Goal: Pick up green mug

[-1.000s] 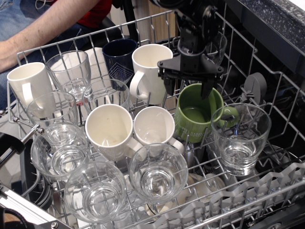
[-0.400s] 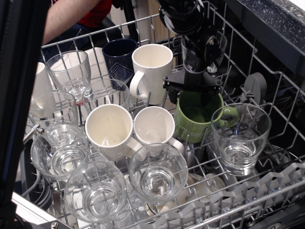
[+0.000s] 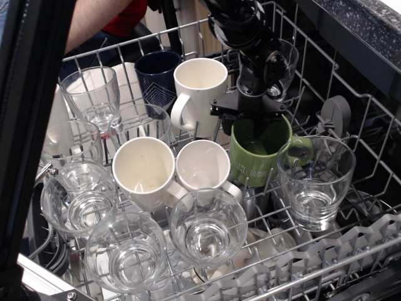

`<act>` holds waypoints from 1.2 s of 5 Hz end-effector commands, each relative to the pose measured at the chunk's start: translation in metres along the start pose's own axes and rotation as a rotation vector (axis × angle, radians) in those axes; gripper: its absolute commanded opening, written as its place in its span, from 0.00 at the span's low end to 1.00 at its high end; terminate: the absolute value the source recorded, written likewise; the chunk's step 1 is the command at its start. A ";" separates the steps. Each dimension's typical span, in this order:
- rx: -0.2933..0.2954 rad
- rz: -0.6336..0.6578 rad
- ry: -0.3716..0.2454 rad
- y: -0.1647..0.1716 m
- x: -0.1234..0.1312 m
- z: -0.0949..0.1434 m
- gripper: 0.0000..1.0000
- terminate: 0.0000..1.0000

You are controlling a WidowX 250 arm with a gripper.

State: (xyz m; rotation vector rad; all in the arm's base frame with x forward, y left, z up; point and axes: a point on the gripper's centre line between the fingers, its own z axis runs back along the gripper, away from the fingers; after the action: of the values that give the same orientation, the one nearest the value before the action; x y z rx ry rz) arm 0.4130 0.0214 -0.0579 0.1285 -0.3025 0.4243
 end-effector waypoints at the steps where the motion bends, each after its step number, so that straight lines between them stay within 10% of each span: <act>1: -0.035 0.032 -0.018 -0.003 0.008 0.020 0.00 0.00; 3: -0.086 0.044 0.048 -0.001 -0.002 0.050 0.00 0.00; 6: -0.171 0.119 0.197 -0.002 0.059 0.114 0.00 0.00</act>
State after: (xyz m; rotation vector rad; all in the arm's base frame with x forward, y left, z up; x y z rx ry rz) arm 0.4152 0.0107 0.0199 -0.0652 0.0113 0.5210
